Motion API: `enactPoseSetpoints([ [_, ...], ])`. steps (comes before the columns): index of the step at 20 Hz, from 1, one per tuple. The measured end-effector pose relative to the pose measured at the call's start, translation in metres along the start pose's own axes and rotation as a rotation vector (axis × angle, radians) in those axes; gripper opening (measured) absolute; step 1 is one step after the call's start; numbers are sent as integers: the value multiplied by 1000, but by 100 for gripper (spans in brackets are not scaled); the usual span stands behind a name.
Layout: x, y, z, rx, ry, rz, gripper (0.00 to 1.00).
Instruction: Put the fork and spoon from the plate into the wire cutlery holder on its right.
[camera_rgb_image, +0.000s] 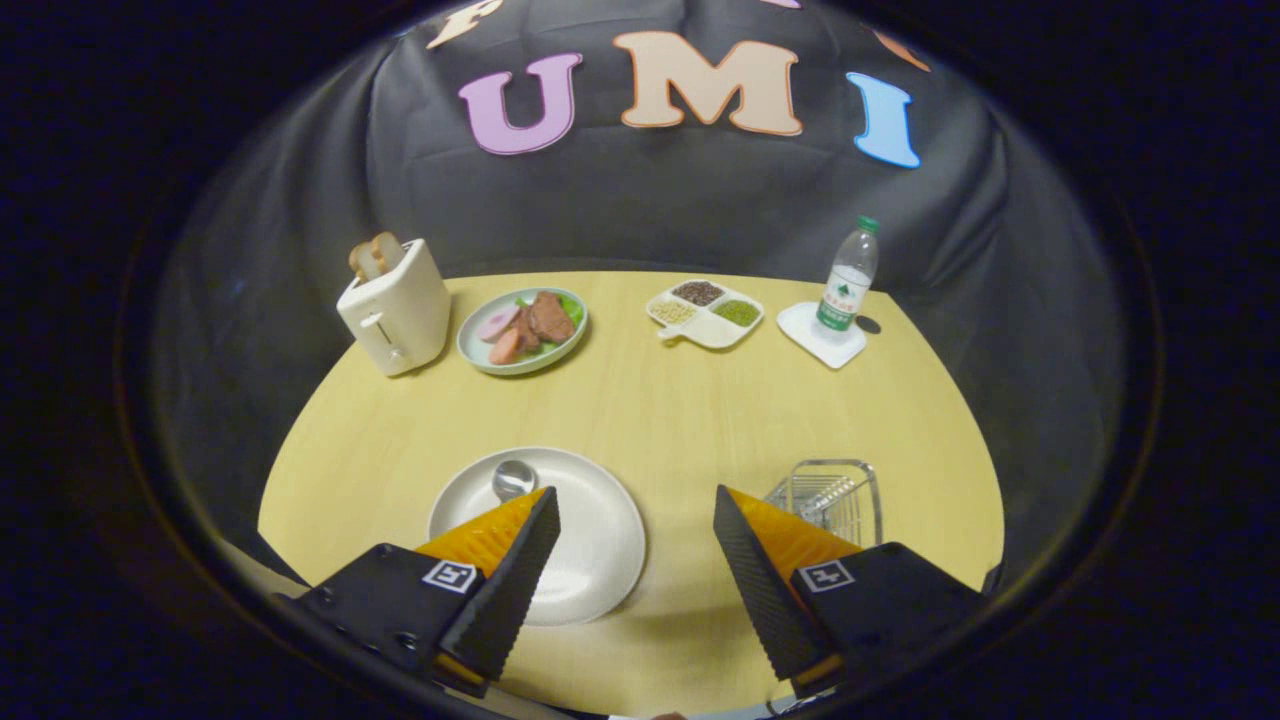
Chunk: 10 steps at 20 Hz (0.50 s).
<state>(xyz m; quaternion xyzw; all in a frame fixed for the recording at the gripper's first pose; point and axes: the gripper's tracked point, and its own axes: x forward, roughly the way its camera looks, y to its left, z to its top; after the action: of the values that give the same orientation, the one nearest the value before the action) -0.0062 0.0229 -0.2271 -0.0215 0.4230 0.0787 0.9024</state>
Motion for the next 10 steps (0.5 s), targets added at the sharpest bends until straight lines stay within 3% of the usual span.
enactPoseSetpoints([
  [10, 20, 56, -26, -2, 62, 88, 98],
])
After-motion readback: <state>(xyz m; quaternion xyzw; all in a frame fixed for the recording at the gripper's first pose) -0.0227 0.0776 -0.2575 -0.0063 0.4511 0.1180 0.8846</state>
